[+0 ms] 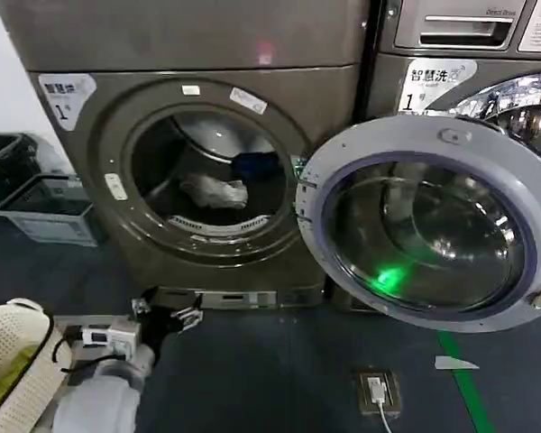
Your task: Grasp the clothes from the dryer.
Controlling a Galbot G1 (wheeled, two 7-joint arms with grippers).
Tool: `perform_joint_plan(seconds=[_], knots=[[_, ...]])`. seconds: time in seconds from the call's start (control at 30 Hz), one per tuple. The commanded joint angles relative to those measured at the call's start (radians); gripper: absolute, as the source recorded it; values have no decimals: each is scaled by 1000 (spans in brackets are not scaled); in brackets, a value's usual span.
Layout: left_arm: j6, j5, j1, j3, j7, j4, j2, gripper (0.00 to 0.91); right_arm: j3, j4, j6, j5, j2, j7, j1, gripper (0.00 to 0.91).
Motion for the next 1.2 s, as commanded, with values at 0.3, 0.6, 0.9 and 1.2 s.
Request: perform_joint_plan(seconds=[0.3, 0.6, 0.9, 1.2], knots=[[49, 5, -1, 12, -2, 8, -5, 907, 2, -8, 5, 6, -4, 1, -6, 907], [49, 5, -3, 10, -9, 12, 0, 907, 6, -7, 2, 6, -10, 1, -13, 907], [49, 5, -8, 12, -10, 15, 5, 907, 8, -8, 3, 6, -5, 2, -19, 907], [49, 28, -7, 13, -6, 17, 10, 907, 6, -4, 1, 6, -8, 2, -15, 907]])
